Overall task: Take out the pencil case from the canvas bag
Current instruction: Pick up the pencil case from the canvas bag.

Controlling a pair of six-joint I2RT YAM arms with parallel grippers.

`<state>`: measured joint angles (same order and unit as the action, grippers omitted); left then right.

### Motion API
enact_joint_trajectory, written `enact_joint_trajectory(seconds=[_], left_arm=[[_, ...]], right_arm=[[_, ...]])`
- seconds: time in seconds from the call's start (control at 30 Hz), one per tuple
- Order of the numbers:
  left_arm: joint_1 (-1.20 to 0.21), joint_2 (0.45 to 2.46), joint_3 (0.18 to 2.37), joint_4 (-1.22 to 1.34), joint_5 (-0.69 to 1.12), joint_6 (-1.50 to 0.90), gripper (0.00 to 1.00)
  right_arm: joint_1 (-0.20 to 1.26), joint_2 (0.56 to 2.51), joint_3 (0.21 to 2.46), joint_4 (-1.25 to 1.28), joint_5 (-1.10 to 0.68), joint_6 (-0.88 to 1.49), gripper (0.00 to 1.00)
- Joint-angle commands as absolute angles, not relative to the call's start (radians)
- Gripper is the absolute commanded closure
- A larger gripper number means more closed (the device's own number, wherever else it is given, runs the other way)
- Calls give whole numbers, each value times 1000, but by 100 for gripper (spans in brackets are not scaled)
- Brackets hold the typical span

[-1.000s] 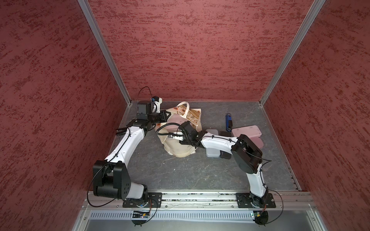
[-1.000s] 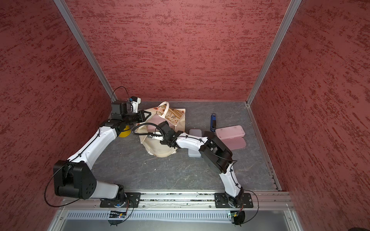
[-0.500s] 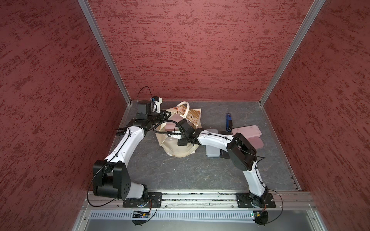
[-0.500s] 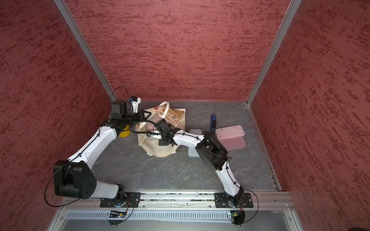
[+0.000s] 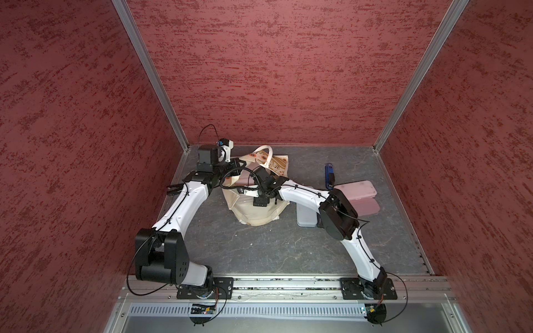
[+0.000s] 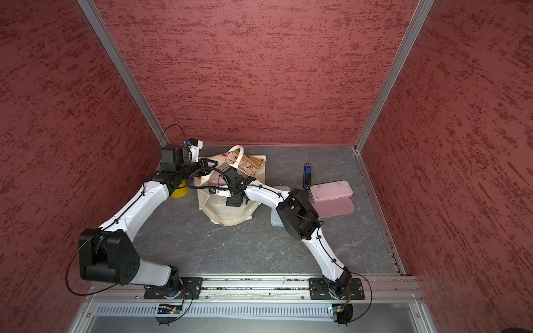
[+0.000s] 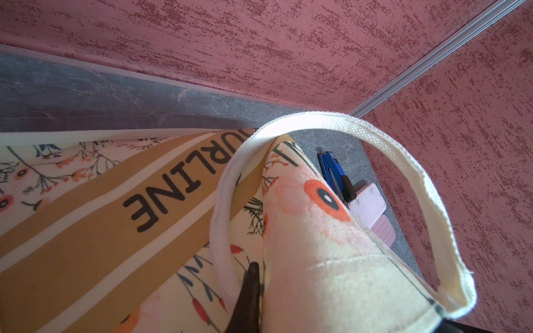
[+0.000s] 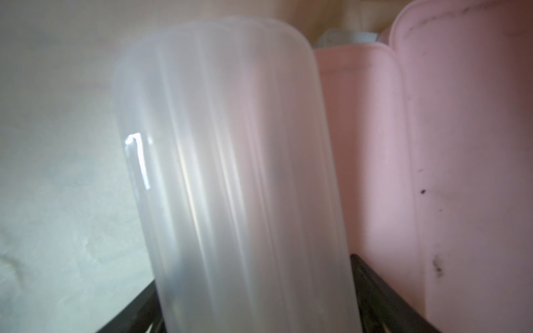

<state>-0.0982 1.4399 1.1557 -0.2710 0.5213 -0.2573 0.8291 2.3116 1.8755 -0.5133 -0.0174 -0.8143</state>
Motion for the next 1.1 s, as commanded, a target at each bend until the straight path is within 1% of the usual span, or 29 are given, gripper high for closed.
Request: enact_joint_trajectory(seconds=[0.0, 0.1, 0.37, 0.63, 0.83, 1.07], left_arm=[[-92, 1450, 1173, -276, 561, -281, 100], [-87, 1450, 1174, -275, 566, -287, 100], [-82, 1447, 1173, -273, 564, -290, 100], [-82, 1438, 1172, -277, 559, -287, 100], [-82, 1430, 1170, -276, 556, -287, 100], [-86, 1429, 1169, -276, 551, -285, 100]], right_arm=[[827, 2306, 1877, -644, -111, -779, 22], [828, 2281, 1875, -668, -126, -760, 29], [839, 2223, 1876, -667, -129, -697, 39], [843, 2161, 1844, -632, -147, -526, 42], [842, 2070, 1760, -588, -172, -408, 46], [842, 1954, 1659, -532, -198, -281, 48]])
